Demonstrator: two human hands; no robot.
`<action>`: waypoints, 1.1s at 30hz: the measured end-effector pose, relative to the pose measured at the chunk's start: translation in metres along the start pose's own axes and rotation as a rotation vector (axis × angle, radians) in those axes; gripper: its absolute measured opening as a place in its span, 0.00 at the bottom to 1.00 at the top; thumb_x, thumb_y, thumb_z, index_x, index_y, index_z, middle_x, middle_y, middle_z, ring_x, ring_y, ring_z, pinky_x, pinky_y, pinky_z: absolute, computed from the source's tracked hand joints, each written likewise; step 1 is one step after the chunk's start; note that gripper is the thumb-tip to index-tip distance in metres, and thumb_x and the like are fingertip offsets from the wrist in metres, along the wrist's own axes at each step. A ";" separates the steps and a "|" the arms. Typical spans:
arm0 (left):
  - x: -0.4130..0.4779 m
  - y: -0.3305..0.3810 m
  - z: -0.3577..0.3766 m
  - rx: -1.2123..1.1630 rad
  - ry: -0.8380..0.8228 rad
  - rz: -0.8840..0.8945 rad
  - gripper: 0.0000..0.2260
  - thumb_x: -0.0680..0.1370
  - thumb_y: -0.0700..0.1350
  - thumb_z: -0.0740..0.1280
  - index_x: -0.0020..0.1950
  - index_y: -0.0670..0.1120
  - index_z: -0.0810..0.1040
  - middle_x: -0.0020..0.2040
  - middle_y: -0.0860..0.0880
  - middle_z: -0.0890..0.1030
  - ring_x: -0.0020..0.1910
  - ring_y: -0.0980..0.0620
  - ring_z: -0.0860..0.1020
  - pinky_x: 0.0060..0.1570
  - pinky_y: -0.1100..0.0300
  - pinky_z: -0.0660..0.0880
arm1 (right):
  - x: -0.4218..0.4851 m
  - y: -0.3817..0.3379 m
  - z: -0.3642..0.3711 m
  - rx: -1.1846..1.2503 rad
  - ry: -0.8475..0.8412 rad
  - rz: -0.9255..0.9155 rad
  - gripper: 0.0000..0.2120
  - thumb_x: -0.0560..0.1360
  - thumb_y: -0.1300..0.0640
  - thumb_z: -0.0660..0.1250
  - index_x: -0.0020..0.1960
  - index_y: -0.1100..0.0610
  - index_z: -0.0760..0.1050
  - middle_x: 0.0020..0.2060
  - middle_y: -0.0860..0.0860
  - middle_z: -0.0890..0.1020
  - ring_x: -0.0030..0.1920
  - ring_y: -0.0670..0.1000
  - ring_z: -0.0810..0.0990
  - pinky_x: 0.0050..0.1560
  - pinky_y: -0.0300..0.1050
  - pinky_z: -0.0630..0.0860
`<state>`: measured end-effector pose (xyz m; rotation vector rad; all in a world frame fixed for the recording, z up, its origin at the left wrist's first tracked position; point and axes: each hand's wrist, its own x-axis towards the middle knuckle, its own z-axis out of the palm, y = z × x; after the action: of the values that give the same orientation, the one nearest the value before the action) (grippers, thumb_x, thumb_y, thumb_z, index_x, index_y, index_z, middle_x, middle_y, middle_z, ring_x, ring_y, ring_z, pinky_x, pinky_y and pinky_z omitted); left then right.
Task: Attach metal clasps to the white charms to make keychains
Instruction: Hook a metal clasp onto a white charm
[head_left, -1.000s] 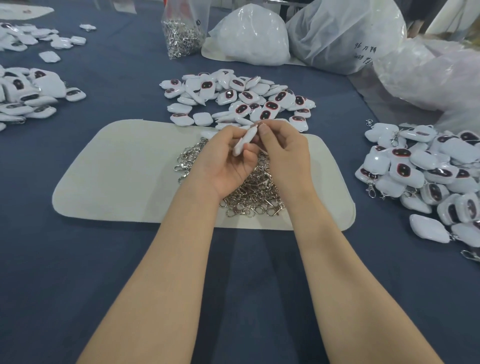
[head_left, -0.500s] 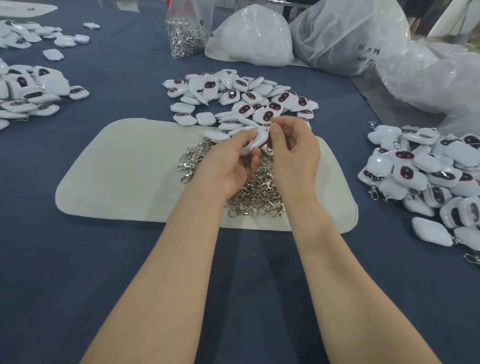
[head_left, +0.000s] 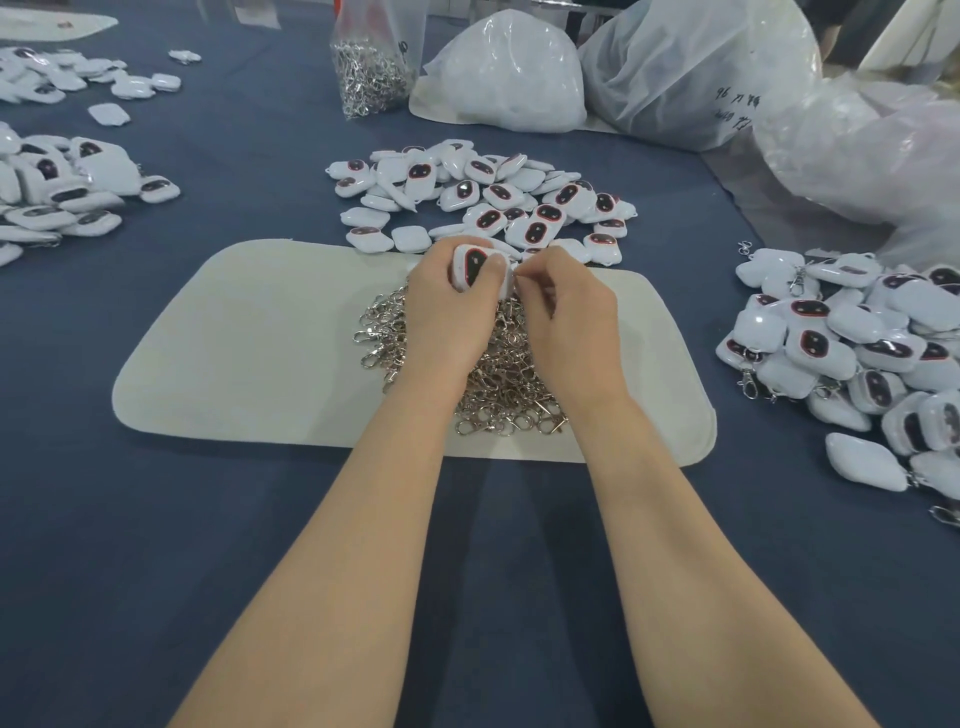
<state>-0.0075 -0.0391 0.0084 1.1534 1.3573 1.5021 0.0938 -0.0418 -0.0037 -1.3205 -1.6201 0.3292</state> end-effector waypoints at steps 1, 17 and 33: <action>0.000 0.000 0.001 0.013 0.001 0.018 0.04 0.76 0.42 0.66 0.48 0.50 0.78 0.41 0.52 0.78 0.35 0.57 0.74 0.39 0.62 0.72 | 0.000 0.000 0.001 0.016 -0.008 0.013 0.05 0.77 0.66 0.62 0.48 0.61 0.76 0.42 0.54 0.80 0.43 0.52 0.76 0.47 0.44 0.74; 0.004 0.002 0.001 -0.530 -0.089 -0.424 0.04 0.77 0.39 0.66 0.43 0.42 0.76 0.30 0.49 0.74 0.21 0.59 0.71 0.22 0.68 0.69 | 0.001 -0.010 0.001 0.373 0.123 0.230 0.06 0.77 0.63 0.66 0.48 0.52 0.75 0.42 0.45 0.80 0.45 0.45 0.79 0.51 0.38 0.76; 0.001 0.007 0.000 -0.769 -0.209 -0.595 0.04 0.79 0.39 0.61 0.50 0.40 0.73 0.28 0.49 0.77 0.20 0.61 0.67 0.20 0.72 0.68 | 0.000 -0.006 0.004 0.275 0.035 0.227 0.10 0.79 0.61 0.60 0.55 0.51 0.78 0.46 0.48 0.82 0.44 0.42 0.78 0.44 0.31 0.71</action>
<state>-0.0078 -0.0388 0.0152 0.3526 0.7510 1.2294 0.0868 -0.0430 -0.0011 -1.2902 -1.3424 0.6397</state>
